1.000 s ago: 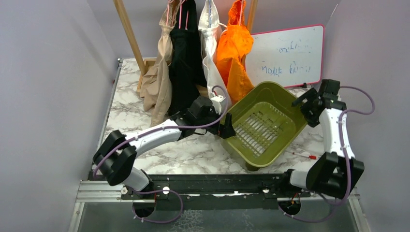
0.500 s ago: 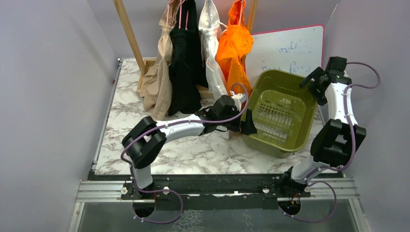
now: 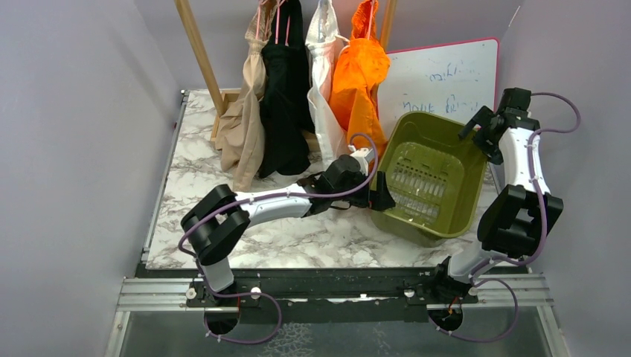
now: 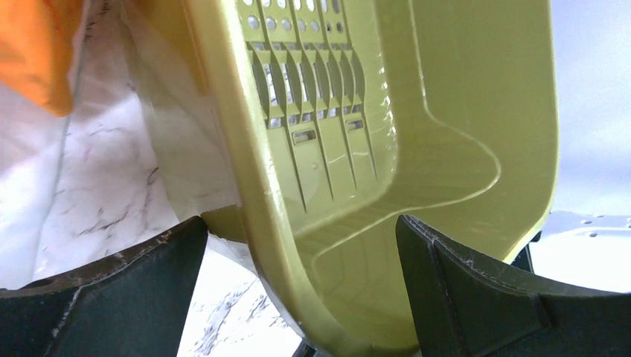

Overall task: Remove the shorts from the hanger
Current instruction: Move the basket to the center of the board.

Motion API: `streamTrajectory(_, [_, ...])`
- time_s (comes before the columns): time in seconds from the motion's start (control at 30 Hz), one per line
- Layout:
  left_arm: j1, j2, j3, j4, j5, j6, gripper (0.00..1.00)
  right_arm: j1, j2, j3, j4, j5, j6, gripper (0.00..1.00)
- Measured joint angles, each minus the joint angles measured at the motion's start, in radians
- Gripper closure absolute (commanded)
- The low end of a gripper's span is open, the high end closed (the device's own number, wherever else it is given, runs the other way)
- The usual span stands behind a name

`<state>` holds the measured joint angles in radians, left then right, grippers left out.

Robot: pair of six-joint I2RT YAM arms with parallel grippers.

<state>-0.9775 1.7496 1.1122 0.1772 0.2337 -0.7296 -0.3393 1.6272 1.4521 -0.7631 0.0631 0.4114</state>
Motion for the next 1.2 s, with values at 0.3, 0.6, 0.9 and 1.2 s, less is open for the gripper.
streamTrajectory(0.3, [-0.001, -0.104, -0.039, -0.049, -0.031, 0.043, 0.01, 0.004, -0.005, 0.000, -0.002, -0.017, -0.030, 0.01])
streamTrajectory(0.6, [-0.004, -0.104, -0.039, -0.057, 0.046, 0.099, 0.01, 0.005, -0.244, -0.140, 0.013, -0.031, -0.021, 0.01])
streamTrajectory(0.9, [-0.021, -0.094, -0.024, -0.078, 0.060, 0.106, 0.01, 0.006, -0.399, -0.258, -0.037, 0.005, 0.135, 0.01])
streamTrajectory(1.2, [-0.018, -0.009, 0.093, -0.163, 0.079, 0.122, 0.01, -0.004, -0.383, -0.341, -0.006, -0.028, 0.145, 0.01])
